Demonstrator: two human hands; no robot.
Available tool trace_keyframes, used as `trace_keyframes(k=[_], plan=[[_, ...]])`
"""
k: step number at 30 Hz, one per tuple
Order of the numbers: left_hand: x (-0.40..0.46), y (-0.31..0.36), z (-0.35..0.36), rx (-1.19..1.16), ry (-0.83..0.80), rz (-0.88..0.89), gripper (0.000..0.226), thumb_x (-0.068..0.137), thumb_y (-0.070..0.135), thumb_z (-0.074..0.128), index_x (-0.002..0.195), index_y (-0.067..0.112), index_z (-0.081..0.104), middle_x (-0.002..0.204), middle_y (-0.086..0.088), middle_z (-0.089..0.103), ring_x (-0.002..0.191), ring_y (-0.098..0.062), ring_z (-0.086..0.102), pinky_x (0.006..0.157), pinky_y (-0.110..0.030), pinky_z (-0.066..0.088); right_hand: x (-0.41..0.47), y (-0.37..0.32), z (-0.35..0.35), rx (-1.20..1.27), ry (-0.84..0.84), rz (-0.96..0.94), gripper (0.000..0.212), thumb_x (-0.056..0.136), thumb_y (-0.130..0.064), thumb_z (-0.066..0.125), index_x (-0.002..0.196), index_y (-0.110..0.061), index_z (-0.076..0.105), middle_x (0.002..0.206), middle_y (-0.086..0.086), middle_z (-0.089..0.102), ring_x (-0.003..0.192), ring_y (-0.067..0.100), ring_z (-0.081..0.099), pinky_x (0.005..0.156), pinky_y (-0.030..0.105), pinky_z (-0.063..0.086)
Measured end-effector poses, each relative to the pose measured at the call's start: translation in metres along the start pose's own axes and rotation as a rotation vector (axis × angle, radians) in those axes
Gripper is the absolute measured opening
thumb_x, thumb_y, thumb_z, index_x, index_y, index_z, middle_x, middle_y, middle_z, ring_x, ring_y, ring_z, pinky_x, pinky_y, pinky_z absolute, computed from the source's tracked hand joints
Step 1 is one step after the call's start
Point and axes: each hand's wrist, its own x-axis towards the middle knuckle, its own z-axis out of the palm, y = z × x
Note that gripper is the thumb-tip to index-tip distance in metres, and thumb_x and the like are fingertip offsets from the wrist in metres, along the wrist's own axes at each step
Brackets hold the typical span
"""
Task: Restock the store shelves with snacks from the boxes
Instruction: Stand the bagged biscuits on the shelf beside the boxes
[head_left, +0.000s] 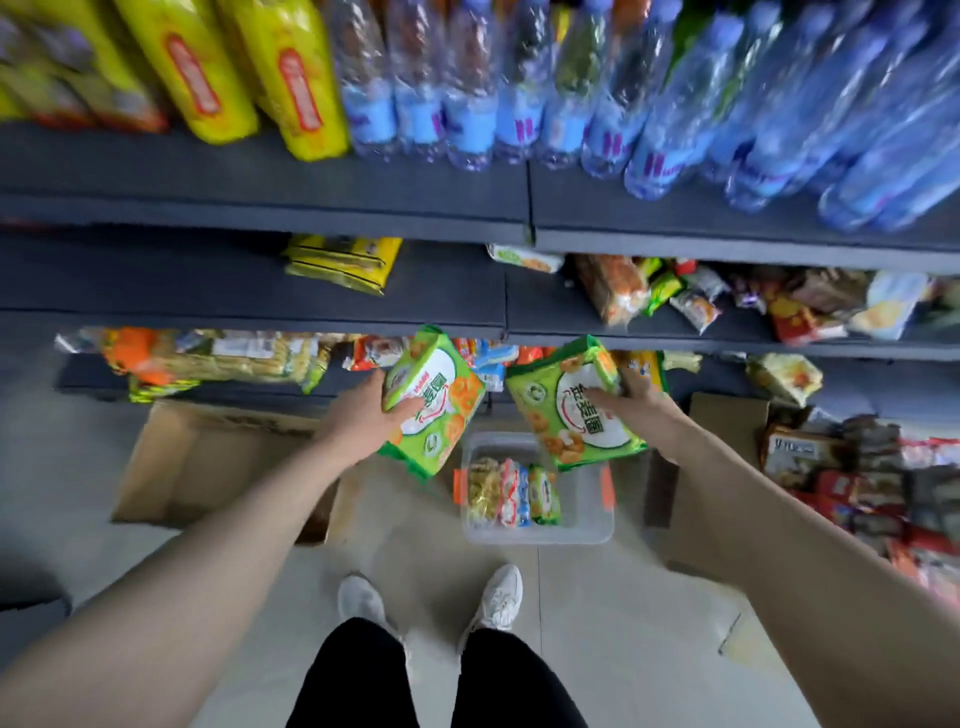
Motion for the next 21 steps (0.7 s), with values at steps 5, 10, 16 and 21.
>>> trace_keyframes(k=[5, 10, 16, 21], plan=[[-0.025, -0.02, -0.101, 0.036, 0.134, 0.122, 0.036, 0.093, 0.054, 0.056, 0.104, 0.022, 0.044, 0.109, -0.004, 0.064, 0.091, -0.027, 0.058, 0.066, -0.033, 0.037, -0.043, -0.108, -0.011, -0.147, 0.066, -0.199, 0.074, 0.091, -0.049, 0.066, 0.152, -0.02, 0.037, 0.145, 0.011, 0.049, 0.131, 0.031, 0.048, 0.102, 0.036, 0.04], [-0.043, -0.041, -0.2, 0.042, 0.32, 0.226, 0.04, 0.092, 0.051, 0.058, 0.115, 0.02, 0.051, 0.112, -0.002, 0.064, 0.104, -0.029, 0.06, 0.07, -0.035, 0.038, -0.081, -0.217, -0.015, -0.264, 0.176, -0.397, 0.07, 0.086, -0.065, 0.06, 0.145, -0.032, 0.04, 0.139, 0.005, 0.058, 0.119, 0.03, 0.058, 0.099, 0.044, 0.047], [-0.07, -0.046, -0.315, 0.112, 0.572, 0.384, 0.043, 0.093, 0.051, 0.057, 0.126, 0.023, 0.052, 0.117, 0.002, 0.064, 0.102, -0.025, 0.062, 0.077, -0.036, 0.047, -0.139, -0.328, -0.029, -0.409, 0.407, -0.652, 0.059, 0.093, -0.057, 0.056, 0.144, -0.031, 0.041, 0.127, 0.003, 0.064, 0.107, 0.031, 0.062, 0.083, 0.038, 0.048], [-0.089, -0.024, -0.409, 0.125, 0.826, 0.477, 0.047, 0.091, 0.051, 0.059, 0.128, 0.024, 0.054, 0.12, -0.003, 0.064, 0.107, -0.029, 0.061, 0.083, -0.042, 0.05, -0.182, -0.406, -0.062, -0.482, 0.717, -0.923, 0.049, 0.091, -0.058, 0.058, 0.135, -0.037, 0.05, 0.118, 0.0, 0.069, 0.109, 0.032, 0.062, 0.084, 0.039, 0.048]])
